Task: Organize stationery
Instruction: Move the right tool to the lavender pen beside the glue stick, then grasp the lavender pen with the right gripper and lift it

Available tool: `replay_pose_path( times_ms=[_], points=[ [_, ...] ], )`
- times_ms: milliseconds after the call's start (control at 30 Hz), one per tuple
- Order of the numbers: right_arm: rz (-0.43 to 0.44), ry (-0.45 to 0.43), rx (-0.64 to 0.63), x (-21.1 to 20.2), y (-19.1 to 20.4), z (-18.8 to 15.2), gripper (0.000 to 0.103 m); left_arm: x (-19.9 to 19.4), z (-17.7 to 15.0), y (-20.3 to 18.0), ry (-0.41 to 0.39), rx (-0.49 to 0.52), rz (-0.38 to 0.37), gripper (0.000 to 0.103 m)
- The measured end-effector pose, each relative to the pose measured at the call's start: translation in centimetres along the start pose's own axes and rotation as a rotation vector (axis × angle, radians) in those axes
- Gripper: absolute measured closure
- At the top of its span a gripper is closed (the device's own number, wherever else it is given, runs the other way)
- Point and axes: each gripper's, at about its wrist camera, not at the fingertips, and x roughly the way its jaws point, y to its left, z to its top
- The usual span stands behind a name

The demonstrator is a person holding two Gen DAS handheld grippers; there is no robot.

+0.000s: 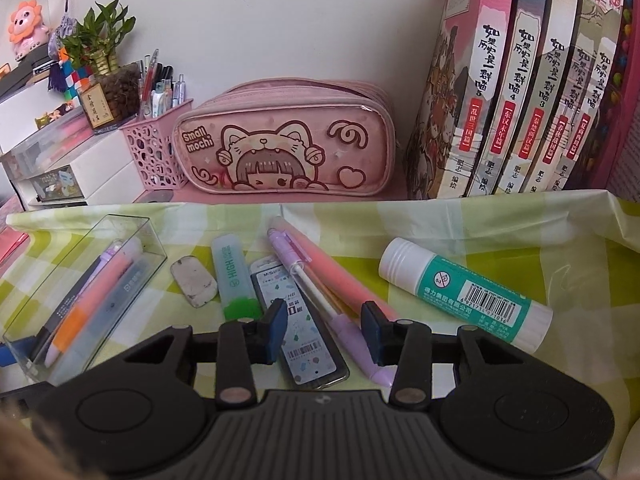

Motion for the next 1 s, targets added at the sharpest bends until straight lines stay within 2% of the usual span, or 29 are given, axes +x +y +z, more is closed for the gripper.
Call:
replay_pose_path(
  times_ms=[133,267,433,633,1000],
  points=[
    [-0.02,0.014,0.0,0.7,-0.4,0.1,0.039,0.0,0.0,-0.1,0.0,0.0,0.0,0.015],
    [0.006,0.011,0.048,0.8,-1.3,0.0,0.042,0.0,0.0,0.0,0.0,0.001,0.0,0.015],
    [-0.006,0.016,0.068,0.1,-1.5,-0.5,0.045,0.0,0.0,-0.1,0.0,0.001,0.0,0.015],
    [-0.038,0.042,0.134,-1.6,-2.0,-1.5,0.049,-0.1,0.0,-0.1,-0.001,-0.002,-0.004,0.015],
    [-0.049,0.067,0.142,-5.8,-1.5,-4.6,0.055,-0.1,0.0,-0.2,-0.002,-0.005,-0.008,0.015]
  ],
)
